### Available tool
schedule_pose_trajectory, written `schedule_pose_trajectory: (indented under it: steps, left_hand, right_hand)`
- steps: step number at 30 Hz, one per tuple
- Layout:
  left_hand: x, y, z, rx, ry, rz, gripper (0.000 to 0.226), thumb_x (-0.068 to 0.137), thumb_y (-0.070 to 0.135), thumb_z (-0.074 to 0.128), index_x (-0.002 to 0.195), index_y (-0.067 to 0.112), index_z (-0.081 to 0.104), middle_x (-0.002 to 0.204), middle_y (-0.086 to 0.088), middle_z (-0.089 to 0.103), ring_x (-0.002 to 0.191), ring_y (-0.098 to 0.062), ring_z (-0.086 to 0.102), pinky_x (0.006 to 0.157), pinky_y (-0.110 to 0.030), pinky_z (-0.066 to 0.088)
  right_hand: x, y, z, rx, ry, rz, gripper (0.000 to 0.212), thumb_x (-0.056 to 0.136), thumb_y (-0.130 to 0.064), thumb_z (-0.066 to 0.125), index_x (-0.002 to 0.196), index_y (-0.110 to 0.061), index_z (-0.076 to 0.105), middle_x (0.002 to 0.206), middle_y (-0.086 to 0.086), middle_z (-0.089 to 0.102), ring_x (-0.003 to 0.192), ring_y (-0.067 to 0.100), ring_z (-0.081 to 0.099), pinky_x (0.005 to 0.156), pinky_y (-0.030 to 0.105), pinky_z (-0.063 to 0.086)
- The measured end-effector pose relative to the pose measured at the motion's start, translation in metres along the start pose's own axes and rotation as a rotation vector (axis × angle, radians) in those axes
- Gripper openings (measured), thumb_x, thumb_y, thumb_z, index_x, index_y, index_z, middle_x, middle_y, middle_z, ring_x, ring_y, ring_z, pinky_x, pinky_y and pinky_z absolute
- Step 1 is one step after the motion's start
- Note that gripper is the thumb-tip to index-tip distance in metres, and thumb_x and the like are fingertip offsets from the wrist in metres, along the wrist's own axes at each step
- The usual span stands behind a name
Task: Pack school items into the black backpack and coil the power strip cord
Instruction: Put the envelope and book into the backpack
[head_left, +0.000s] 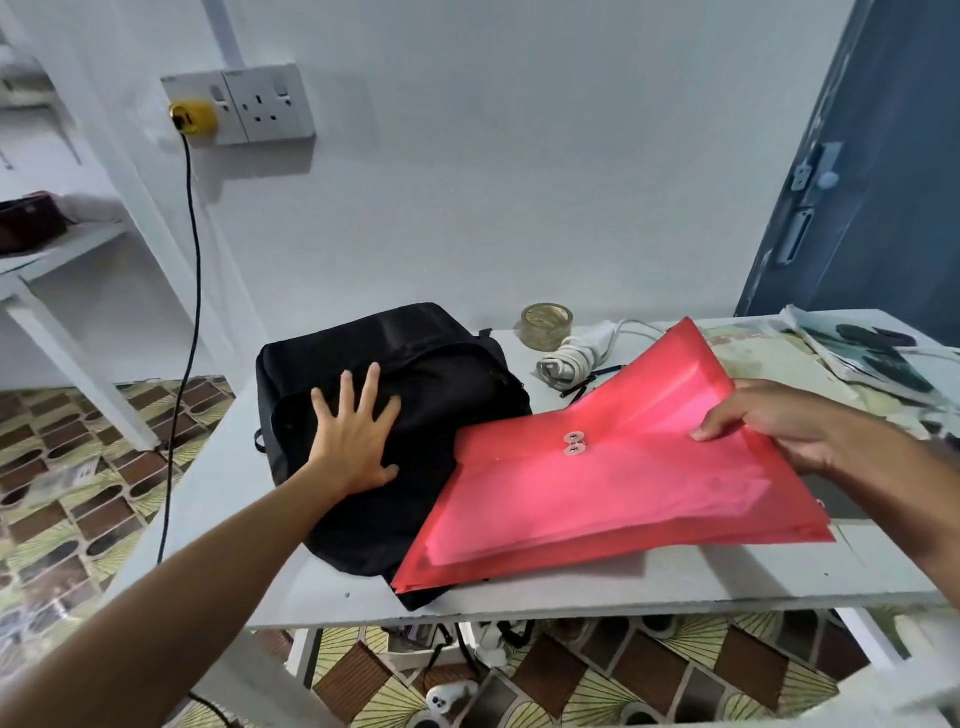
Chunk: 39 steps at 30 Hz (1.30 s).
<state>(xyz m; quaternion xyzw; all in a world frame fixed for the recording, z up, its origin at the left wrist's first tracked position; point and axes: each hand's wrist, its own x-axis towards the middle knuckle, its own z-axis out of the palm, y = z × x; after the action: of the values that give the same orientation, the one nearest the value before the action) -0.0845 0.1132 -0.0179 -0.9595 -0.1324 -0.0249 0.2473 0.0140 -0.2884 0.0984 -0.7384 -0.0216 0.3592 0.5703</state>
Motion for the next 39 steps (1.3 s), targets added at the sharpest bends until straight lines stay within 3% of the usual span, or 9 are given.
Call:
schedule_pose_trajectory:
  steps: [4,10,14,20,23,27,30,34,39]
  left_hand:
    - [0.011,0.0,0.006,-0.145,-0.129,0.046,0.093,0.077,0.045,0.068,0.149,0.021,0.015,0.158,-0.015,0.01,0.133,-0.035,0.035,0.094,-0.047,0.047]
    - [0.033,-0.018,-0.02,-0.524,-0.109,0.039,0.061,0.074,0.024,0.064,0.131,0.026,0.044,0.12,-0.011,0.062,0.106,-0.036,0.06,0.089,-0.043,0.049]
    - [0.052,-0.045,-0.055,-0.662,-0.065,0.042,0.054,0.071,0.021,0.066,0.123,0.028,0.052,0.112,-0.008,0.065,0.104,-0.033,0.059,0.091,-0.039,0.046]
    - [0.055,-0.055,-0.093,-0.665,-0.104,0.108,0.044,0.074,0.012,0.065,0.116,0.02,0.055,0.093,0.001,0.056,0.087,-0.023,0.054,0.072,-0.03,0.039]
    - [0.05,-0.053,-0.097,-0.672,-0.1,0.101,0.047,0.074,0.011,0.065,0.119,0.019,0.054,0.094,0.0,0.055,0.087,-0.023,0.053,0.072,-0.029,0.038]
    - [0.047,-0.05,-0.097,-0.676,-0.096,0.094,0.05,0.072,0.011,0.065,0.12,0.019,0.053,0.104,-0.005,0.06,0.089,-0.024,0.055,0.074,-0.03,0.041]
    - [0.046,-0.047,-0.101,-0.689,-0.083,0.083,0.05,0.071,0.01,0.064,0.119,0.018,0.053,0.104,-0.007,0.061,0.092,-0.026,0.057,0.074,-0.031,0.044]
    - [0.042,-0.044,-0.105,-0.683,-0.061,0.071,0.051,0.072,0.007,0.063,0.121,0.015,0.052,0.106,-0.009,0.061,0.091,-0.027,0.055,0.073,-0.029,0.041]
    - [0.034,-0.043,-0.106,-0.681,-0.04,0.048,0.049,0.072,0.006,0.061,0.119,0.015,0.052,0.105,-0.01,0.062,0.084,-0.025,0.052,0.073,-0.033,0.045]
  right_hand:
    - [-0.001,-0.003,0.002,0.0,0.004,0.01,0.02,0.083,0.018,0.043,0.092,0.008,0.058,0.061,0.019,0.064,0.047,0.028,0.065,0.043,0.033,0.055]
    - [-0.002,-0.007,0.006,-0.001,0.071,0.037,0.017,0.082,0.015,0.044,0.081,0.006,0.058,0.053,0.016,0.061,0.041,0.026,0.062,0.04,0.031,0.053]
    - [-0.004,-0.013,0.011,0.003,0.14,0.056,0.012,0.083,0.01,0.047,0.081,0.004,0.057,0.047,0.013,0.059,0.035,0.023,0.059,0.033,0.023,0.046]
    - [0.004,-0.012,0.028,0.213,0.231,-0.039,0.016,0.082,0.007,0.052,0.095,-0.002,0.055,0.049,0.008,0.061,0.035,0.019,0.059,0.032,0.021,0.045]
    - [0.015,-0.001,0.044,0.297,0.274,-0.069,0.025,0.078,0.009,0.053,0.101,0.002,0.057,0.075,0.016,0.062,0.043,0.02,0.063,0.04,0.026,0.052]
    - [0.029,0.019,0.086,0.43,0.307,-0.14,0.023,0.076,0.017,0.048,0.085,-0.003,0.055,0.077,0.018,0.055,0.06,0.026,0.058,0.056,0.031,0.053]
    - [0.032,0.026,0.123,0.524,0.161,-0.187,0.028,0.078,0.017,0.051,0.096,-0.003,0.057,0.084,0.018,0.063,0.074,0.029,0.062,0.075,0.044,0.055]
    - [0.038,0.024,0.153,0.454,-0.318,-0.001,0.016,0.087,0.006,0.045,0.097,-0.004,0.054,0.087,0.014,0.067,0.075,0.029,0.068,0.085,0.054,0.053]
    - [0.078,0.019,0.18,0.581,-0.265,0.088,0.037,0.088,0.018,0.027,0.114,0.002,0.048,0.11,0.025,0.059,0.091,0.04,0.064,0.061,0.052,0.057]
